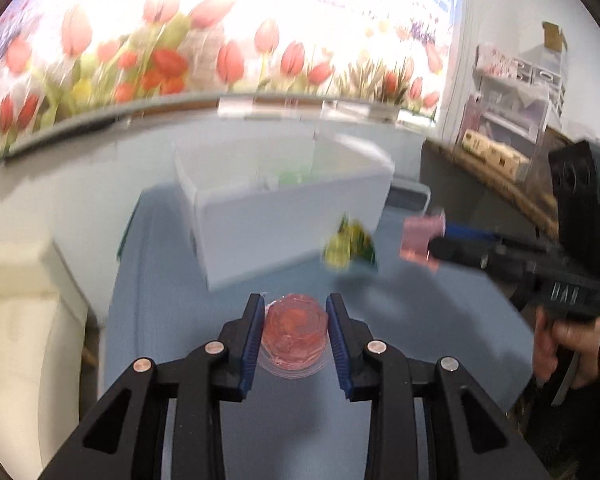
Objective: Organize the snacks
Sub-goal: 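Drop the red and pink jelly cups into the white box, opening both grippers, then grasp the yellow snack pouch with the right gripper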
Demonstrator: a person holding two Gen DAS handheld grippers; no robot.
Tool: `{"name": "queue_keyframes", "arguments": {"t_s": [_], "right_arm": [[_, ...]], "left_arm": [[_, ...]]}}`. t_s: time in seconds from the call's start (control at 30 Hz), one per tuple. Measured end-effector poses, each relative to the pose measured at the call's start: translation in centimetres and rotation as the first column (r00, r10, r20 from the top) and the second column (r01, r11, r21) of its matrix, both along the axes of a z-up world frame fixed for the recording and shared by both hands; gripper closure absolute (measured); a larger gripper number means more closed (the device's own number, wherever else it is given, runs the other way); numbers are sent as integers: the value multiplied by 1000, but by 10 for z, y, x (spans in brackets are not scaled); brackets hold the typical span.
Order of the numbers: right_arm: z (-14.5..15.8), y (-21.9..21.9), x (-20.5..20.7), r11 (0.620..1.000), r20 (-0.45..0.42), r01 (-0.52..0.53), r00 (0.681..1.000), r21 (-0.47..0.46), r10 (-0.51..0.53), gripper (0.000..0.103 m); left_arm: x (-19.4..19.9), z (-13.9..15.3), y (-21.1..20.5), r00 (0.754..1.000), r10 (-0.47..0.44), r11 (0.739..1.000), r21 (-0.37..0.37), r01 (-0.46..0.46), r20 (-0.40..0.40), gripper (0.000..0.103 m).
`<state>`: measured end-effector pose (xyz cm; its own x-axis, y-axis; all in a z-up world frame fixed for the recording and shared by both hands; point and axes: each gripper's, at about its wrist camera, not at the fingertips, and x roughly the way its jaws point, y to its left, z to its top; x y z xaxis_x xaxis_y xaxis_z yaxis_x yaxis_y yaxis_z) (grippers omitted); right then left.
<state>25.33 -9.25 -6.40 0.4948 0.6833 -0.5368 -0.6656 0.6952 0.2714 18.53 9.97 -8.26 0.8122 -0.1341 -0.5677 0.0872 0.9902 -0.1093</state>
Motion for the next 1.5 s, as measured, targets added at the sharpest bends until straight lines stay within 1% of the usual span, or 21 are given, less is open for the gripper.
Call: {"name": "queue_keyframes", "arguments": {"t_s": [0.1,0.17,0.27,0.33,0.47,0.57,0.67,0.7,0.73,0.77,0.8,0.83,0.9,0.97,1.03,1.13,1.23,1.33,1.5], "right_arm": [[20,5,22,1000,36,17,999,3,-17,53],[33,12,40,1000,61,27,998,-3,-26,53],[47,20,70,999,82,44,996,-5,-44,53],[51,25,90,998,93,63,994,-19,-61,53],[51,34,137,995,71,98,993,-31,-95,53],[43,40,161,993,40,106,994,-42,-105,53],[29,48,182,990,12,119,993,-70,-118,52],[24,51,188,990,-3,118,993,-81,-119,51],[18,54,193,989,-22,117,993,-93,-120,48],[13,55,196,986,-34,127,991,-106,-132,24],[12,52,196,985,-27,139,989,-100,-143,3],[12,48,194,985,-14,147,989,-85,-149,0],[12,41,192,985,-8,156,988,-70,-157,0],[11,33,192,982,-35,174,984,-69,-176,0],[13,22,185,982,-32,179,983,-54,-181,0],[17,5,166,983,-14,180,983,-36,-181,0],[12,-13,142,982,-12,186,982,-33,-187,0],[-5,-22,120,978,-11,191,981,-85,-192,0],[-48,-18,108,979,-94,156,981,-130,-169,0]], "left_arm": [[33,31,1,999,-7,1000,-11,7,45,68],[57,50,3,997,-5,1000,-2,5,71,68],[92,69,8,996,-4,1000,10,4,86,67],[112,75,11,996,-4,1000,12,3,87,67],[150,74,20,998,11,1000,27,-12,66,67],[174,66,27,999,26,999,47,-28,40,67],[185,55,32,999,37,998,50,-39,28,65],[189,51,35,998,48,997,54,-50,27,60],[192,47,37,998,62,996,64,-63,21,39],[194,44,39,997,73,995,67,-74,11,6],[194,41,42,997,80,995,57,-80,4,0],[192,40,43,998,68,996,53,-68,10,0],[191,35,45,997,75,995,73,-75,0,0],[190,32,48,996,85,995,47,-84,-20,0],[186,31,50,996,86,996,19,-85,-25,0],[173,31,43,997,79,997,15,-79,-20,0],[155,29,31,998,57,998,5,-57,-17,0],[135,21,15,999,35,999,-1,-35,-19,0],[104,0,-14,999,0,1000,-9,0,-38,0]]}}
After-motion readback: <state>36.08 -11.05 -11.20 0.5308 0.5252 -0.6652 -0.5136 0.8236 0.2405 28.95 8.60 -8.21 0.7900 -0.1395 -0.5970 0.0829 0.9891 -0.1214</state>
